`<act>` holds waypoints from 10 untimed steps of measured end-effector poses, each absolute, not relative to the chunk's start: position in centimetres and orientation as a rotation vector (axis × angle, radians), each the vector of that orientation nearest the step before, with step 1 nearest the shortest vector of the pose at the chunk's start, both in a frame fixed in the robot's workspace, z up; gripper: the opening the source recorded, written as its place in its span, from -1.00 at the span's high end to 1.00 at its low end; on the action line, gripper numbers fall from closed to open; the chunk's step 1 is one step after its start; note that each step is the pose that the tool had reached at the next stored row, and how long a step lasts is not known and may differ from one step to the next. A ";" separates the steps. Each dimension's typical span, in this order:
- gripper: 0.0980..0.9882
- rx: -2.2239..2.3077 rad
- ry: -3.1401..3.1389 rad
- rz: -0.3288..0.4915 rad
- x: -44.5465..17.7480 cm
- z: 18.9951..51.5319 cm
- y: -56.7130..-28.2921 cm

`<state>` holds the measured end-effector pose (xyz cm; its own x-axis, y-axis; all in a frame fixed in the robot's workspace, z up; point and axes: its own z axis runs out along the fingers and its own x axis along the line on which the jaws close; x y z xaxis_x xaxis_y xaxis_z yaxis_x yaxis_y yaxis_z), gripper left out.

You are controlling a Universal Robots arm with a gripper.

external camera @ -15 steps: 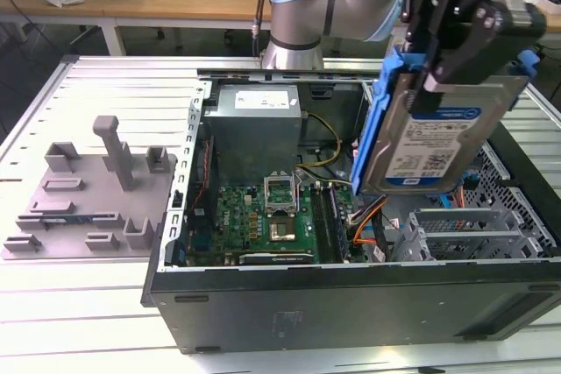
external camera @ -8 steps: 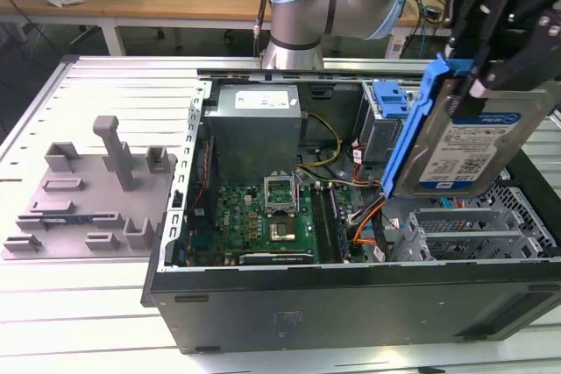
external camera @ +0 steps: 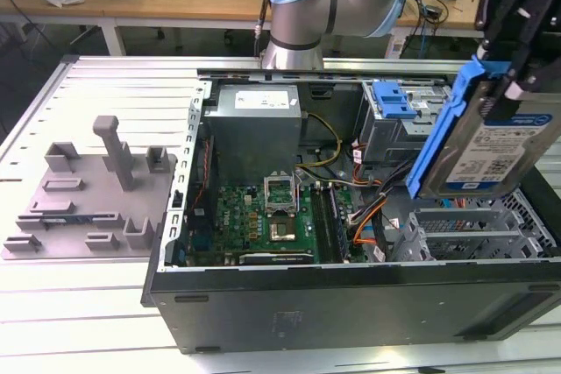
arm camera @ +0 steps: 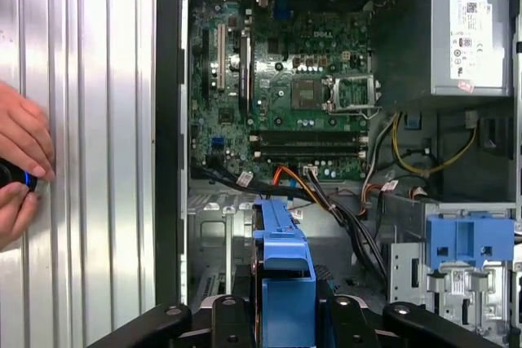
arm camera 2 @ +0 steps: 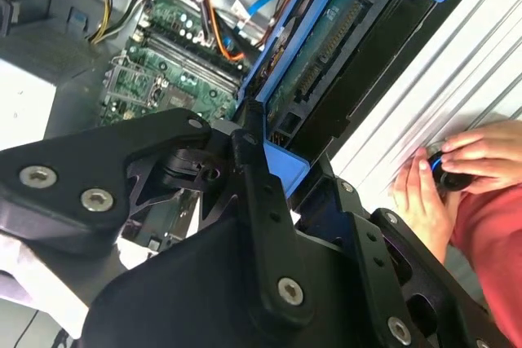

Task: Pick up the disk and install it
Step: 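Insert the disk into the insertion slot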

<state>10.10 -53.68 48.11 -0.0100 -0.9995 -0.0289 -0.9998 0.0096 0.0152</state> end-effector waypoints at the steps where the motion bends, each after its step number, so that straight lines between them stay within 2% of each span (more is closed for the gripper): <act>1: 0.39 -2.203 2.225 0.049 10.3 48.1 -53.7; 10: 0.39 -2.180 2.248 0.048 10.7 47.7 -53.7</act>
<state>10.68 -53.71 47.72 -0.0311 -0.9991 -0.0282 -0.9994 0.0307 0.0152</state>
